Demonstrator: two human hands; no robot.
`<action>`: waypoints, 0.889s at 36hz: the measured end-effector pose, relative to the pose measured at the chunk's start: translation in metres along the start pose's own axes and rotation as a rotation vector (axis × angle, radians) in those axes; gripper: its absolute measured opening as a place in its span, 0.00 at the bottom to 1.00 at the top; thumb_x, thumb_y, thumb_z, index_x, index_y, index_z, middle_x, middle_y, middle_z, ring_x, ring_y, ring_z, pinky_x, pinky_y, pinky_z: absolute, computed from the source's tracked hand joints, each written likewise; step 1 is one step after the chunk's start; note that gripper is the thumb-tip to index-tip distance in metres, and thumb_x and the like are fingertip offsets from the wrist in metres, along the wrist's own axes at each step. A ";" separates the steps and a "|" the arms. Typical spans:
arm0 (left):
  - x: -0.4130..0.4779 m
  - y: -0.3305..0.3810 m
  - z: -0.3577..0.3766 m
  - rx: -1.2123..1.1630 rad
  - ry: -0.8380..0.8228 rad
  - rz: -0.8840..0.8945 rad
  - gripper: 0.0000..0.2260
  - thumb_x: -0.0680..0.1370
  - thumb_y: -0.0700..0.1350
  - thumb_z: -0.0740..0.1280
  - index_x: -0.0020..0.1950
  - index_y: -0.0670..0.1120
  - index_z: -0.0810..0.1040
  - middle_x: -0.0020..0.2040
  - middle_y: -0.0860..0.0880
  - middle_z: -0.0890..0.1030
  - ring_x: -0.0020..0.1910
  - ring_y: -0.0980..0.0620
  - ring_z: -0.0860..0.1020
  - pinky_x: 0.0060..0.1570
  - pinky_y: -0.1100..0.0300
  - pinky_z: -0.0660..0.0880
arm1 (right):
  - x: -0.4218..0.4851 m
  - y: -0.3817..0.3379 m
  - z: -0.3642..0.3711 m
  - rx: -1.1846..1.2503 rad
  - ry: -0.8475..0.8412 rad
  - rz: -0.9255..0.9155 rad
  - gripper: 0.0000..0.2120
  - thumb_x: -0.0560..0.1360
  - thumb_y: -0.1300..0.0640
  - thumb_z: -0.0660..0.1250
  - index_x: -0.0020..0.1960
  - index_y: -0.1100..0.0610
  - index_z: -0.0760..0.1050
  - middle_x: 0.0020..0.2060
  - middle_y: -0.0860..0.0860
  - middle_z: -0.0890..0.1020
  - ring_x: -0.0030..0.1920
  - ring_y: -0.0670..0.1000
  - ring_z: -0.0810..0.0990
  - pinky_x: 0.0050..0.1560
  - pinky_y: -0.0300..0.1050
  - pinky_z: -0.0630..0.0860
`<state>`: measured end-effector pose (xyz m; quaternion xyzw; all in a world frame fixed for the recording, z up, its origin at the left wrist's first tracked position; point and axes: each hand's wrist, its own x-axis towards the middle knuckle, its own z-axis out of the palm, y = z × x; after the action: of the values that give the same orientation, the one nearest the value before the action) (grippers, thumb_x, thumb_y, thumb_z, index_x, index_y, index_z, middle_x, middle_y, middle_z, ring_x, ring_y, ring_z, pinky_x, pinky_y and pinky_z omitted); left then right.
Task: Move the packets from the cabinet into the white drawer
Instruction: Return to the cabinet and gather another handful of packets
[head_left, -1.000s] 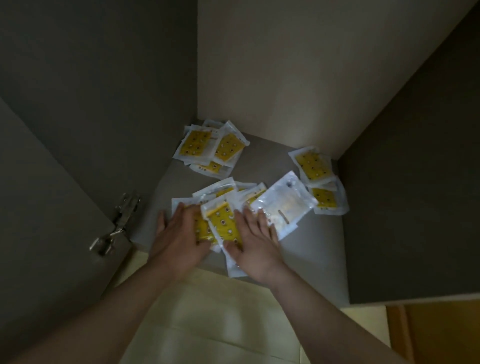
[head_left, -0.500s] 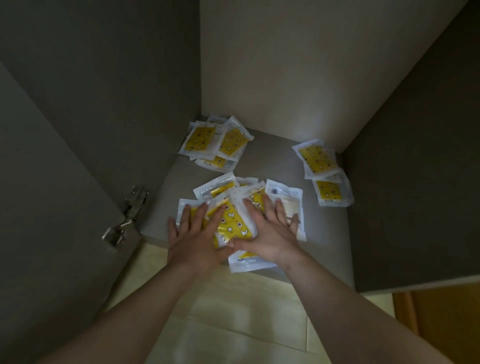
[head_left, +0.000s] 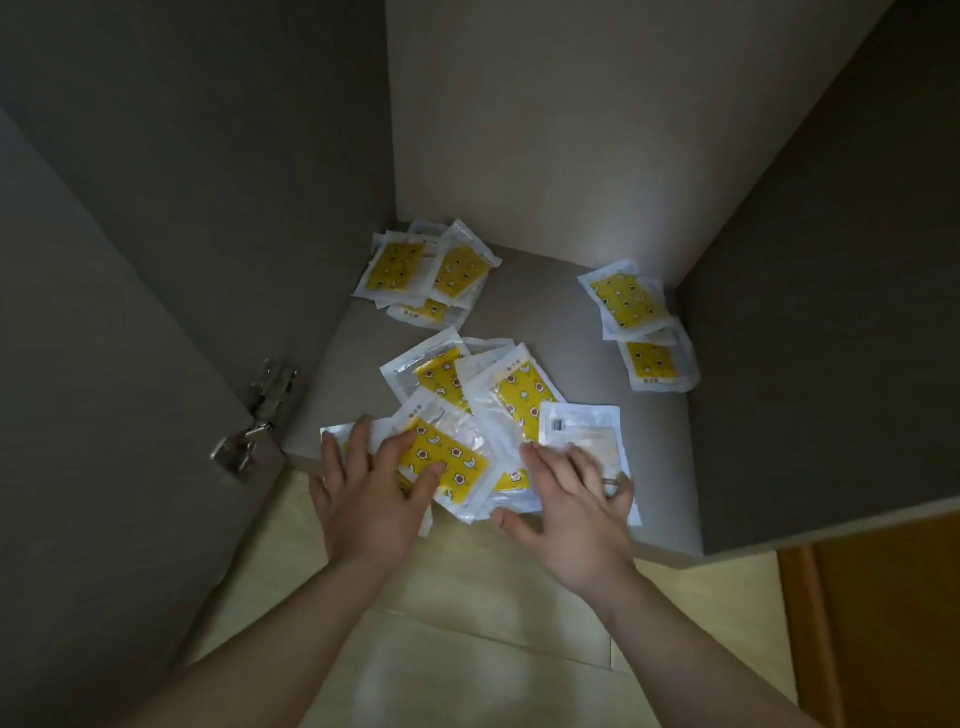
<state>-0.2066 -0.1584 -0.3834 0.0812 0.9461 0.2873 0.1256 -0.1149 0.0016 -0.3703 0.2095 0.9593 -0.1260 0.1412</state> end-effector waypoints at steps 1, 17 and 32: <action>0.000 0.001 0.002 -0.056 0.045 -0.022 0.21 0.75 0.59 0.65 0.66 0.57 0.72 0.77 0.52 0.53 0.76 0.47 0.44 0.72 0.49 0.49 | -0.003 0.000 0.000 0.004 0.004 -0.013 0.48 0.57 0.27 0.32 0.75 0.41 0.47 0.74 0.36 0.51 0.75 0.45 0.43 0.70 0.59 0.44; -0.001 0.021 0.002 -0.846 0.154 -0.633 0.48 0.65 0.43 0.79 0.75 0.56 0.52 0.71 0.41 0.63 0.63 0.39 0.72 0.58 0.50 0.71 | 0.030 -0.031 -0.018 0.260 -0.065 0.192 0.45 0.67 0.26 0.58 0.75 0.38 0.39 0.76 0.48 0.34 0.76 0.57 0.36 0.68 0.71 0.39; -0.020 0.016 -0.008 -0.988 -0.154 -0.282 0.19 0.73 0.31 0.66 0.54 0.53 0.71 0.47 0.51 0.79 0.48 0.49 0.79 0.46 0.55 0.76 | -0.004 -0.024 0.007 0.225 0.119 -0.058 0.25 0.78 0.44 0.58 0.73 0.37 0.56 0.75 0.41 0.55 0.75 0.47 0.50 0.73 0.58 0.41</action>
<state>-0.1884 -0.1535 -0.3641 -0.0949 0.6874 0.6732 0.2558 -0.1208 -0.0233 -0.3713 0.2032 0.9515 -0.2242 0.0560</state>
